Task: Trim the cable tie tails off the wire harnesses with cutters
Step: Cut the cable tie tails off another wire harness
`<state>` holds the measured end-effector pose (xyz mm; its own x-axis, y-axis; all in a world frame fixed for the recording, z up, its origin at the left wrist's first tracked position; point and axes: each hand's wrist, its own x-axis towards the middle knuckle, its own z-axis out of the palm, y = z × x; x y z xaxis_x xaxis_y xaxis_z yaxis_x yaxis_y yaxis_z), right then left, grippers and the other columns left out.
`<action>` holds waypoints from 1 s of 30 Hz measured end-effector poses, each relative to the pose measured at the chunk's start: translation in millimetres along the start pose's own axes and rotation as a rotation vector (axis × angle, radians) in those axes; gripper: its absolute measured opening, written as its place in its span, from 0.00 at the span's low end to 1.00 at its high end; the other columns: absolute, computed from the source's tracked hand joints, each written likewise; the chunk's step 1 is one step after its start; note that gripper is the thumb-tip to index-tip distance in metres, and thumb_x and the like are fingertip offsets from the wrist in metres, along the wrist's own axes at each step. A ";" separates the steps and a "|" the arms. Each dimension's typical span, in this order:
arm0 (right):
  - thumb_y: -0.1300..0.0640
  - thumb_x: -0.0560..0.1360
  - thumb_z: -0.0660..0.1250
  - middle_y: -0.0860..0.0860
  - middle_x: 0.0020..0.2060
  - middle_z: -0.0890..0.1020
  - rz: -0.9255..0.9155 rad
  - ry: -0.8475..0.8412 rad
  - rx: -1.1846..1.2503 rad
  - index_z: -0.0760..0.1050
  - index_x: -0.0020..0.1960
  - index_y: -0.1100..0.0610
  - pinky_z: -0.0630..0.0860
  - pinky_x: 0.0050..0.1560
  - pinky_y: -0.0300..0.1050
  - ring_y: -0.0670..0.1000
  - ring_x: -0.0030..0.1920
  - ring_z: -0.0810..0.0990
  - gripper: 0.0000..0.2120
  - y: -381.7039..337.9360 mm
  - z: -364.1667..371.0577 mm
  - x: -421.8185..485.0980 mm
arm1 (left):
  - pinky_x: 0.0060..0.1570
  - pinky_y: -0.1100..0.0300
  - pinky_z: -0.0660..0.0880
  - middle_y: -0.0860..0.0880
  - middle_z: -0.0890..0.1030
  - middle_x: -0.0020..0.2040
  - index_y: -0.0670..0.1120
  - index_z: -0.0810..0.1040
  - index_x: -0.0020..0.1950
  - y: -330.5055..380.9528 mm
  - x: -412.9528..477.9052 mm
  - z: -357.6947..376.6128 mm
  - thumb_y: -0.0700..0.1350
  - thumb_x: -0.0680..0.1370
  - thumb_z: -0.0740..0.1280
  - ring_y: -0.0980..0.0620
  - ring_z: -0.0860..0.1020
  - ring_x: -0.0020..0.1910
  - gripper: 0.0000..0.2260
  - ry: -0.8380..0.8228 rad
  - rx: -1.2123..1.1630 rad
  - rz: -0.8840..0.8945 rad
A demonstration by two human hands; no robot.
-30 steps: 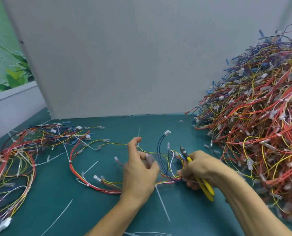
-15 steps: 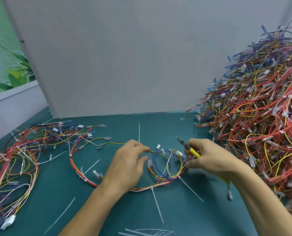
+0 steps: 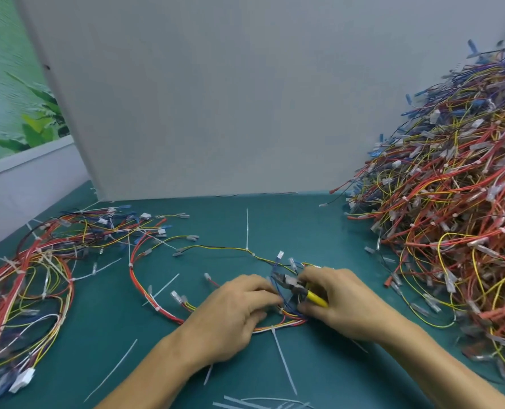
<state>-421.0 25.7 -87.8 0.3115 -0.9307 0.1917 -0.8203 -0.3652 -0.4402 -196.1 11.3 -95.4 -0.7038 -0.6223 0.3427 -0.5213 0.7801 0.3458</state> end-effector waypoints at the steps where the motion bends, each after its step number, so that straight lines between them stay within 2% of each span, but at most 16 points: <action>1: 0.49 0.72 0.71 0.42 0.35 0.74 -0.002 0.003 -0.004 0.74 0.48 0.47 0.66 0.38 0.36 0.45 0.39 0.70 0.09 -0.7 1.7 0.4 | 0.60 0.70 0.64 0.55 0.77 0.58 0.50 0.80 0.59 0.3 0.4 1.4 0.39 0.76 0.66 0.56 0.73 0.57 0.14 -0.007 -0.001 -0.019; 3: 0.50 0.72 0.71 0.40 0.33 0.71 0.005 0.005 -0.013 0.73 0.49 0.47 0.65 0.36 0.33 0.44 0.37 0.68 0.09 -2.4 4.6 2.5 | 0.58 0.70 0.65 0.53 0.77 0.55 0.51 0.81 0.57 1.3 1.9 4.0 0.41 0.77 0.66 0.55 0.72 0.56 0.11 -0.012 0.001 -0.066; 5: 0.50 0.72 0.71 0.40 0.32 0.71 0.023 0.007 -0.002 0.73 0.49 0.47 0.65 0.36 0.32 0.42 0.35 0.69 0.09 -2.6 6.4 3.8 | 0.58 0.64 0.68 0.53 0.77 0.53 0.51 0.81 0.55 3.5 3.9 7.2 0.44 0.78 0.65 0.54 0.73 0.55 0.08 0.007 0.023 -0.120; 7: 0.50 0.72 0.71 0.40 0.32 0.71 0.029 0.011 0.006 0.72 0.48 0.47 0.64 0.35 0.33 0.42 0.35 0.69 0.09 -1.2 7.4 2.7 | 0.55 0.60 0.68 0.53 0.77 0.50 0.51 0.77 0.49 7.2 6.8 10.1 0.48 0.79 0.64 0.52 0.73 0.53 0.03 0.025 0.105 -0.223; 9: 0.50 0.73 0.71 0.41 0.33 0.71 0.027 0.018 0.002 0.71 0.49 0.48 0.63 0.36 0.37 0.45 0.37 0.68 0.09 -1.2 8.0 1.1 | 0.54 0.58 0.67 0.54 0.77 0.48 0.52 0.74 0.46 12.0 9.2 11.5 0.51 0.78 0.63 0.51 0.72 0.52 0.05 0.036 0.169 -0.317; 13: 0.50 0.73 0.70 0.40 0.34 0.71 0.020 0.016 0.005 0.71 0.49 0.48 0.65 0.39 0.41 0.45 0.39 0.67 0.09 -2.0 8.9 0.3 | 0.57 0.55 0.67 0.60 0.77 0.58 0.53 0.80 0.55 12.9 12.1 16.6 0.53 0.79 0.62 0.52 0.70 0.56 0.10 -0.019 0.158 -0.316; 16: 0.50 0.73 0.69 0.40 0.34 0.71 0.024 0.012 0.012 0.71 0.49 0.47 0.67 0.40 0.43 0.46 0.39 0.68 0.08 -0.8 9.2 0.0 | 0.58 0.56 0.66 0.63 0.76 0.60 0.54 0.80 0.57 12.3 12.3 17.2 0.52 0.78 0.65 0.52 0.69 0.57 0.10 -0.004 0.070 -0.334; 21: 0.49 0.73 0.69 0.42 0.38 0.73 0.035 0.001 0.018 0.70 0.48 0.48 0.71 0.42 0.46 0.48 0.41 0.70 0.09 -0.6 10.0 1.3 | 0.60 0.54 0.66 0.62 0.79 0.46 0.52 0.82 0.46 15.3 15.0 17.5 0.50 0.75 0.70 0.56 0.71 0.53 0.03 0.089 -0.108 -0.390; 23: 0.49 0.73 0.69 0.43 0.38 0.74 0.039 -0.002 0.019 0.70 0.48 0.49 0.72 0.42 0.48 0.49 0.41 0.70 0.09 -0.2 10.4 1.7 | 0.61 0.54 0.65 0.59 0.80 0.45 0.52 0.81 0.45 14.7 15.0 18.8 0.49 0.76 0.69 0.56 0.71 0.52 0.03 0.087 -0.110 -0.385; 25: 0.49 0.72 0.69 0.43 0.39 0.75 0.043 -0.004 0.026 0.70 0.48 0.48 0.72 0.43 0.48 0.49 0.41 0.71 0.09 0.5 10.3 1.5 | 0.65 0.56 0.61 0.59 0.77 0.45 0.53 0.78 0.45 13.7 14.5 19.7 0.50 0.77 0.67 0.59 0.70 0.52 0.02 0.066 -0.093 -0.362; 27: 0.49 0.72 0.69 0.43 0.39 0.75 0.042 -0.006 0.032 0.69 0.47 0.46 0.71 0.42 0.46 0.48 0.40 0.70 0.09 0.7 10.1 1.7 | 0.71 0.55 0.52 0.60 0.74 0.45 0.56 0.72 0.45 13.0 13.8 20.3 0.50 0.79 0.64 0.62 0.68 0.53 0.03 0.034 -0.084 -0.342; 30: 0.50 0.72 0.69 0.42 0.37 0.74 0.045 -0.010 0.034 0.67 0.46 0.44 0.69 0.40 0.44 0.48 0.39 0.69 0.10 0.2 10.1 2.0 | 0.73 0.54 0.45 0.58 0.75 0.47 0.55 0.70 0.46 13.1 13.5 20.7 0.50 0.80 0.62 0.62 0.68 0.55 0.03 0.009 -0.070 -0.331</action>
<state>-415.7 23.5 -96.4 0.2798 -0.9462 0.1628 -0.8169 -0.3237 -0.4774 -222.4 14.5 -104.3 -0.4972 -0.8421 0.2091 -0.6865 0.5292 0.4986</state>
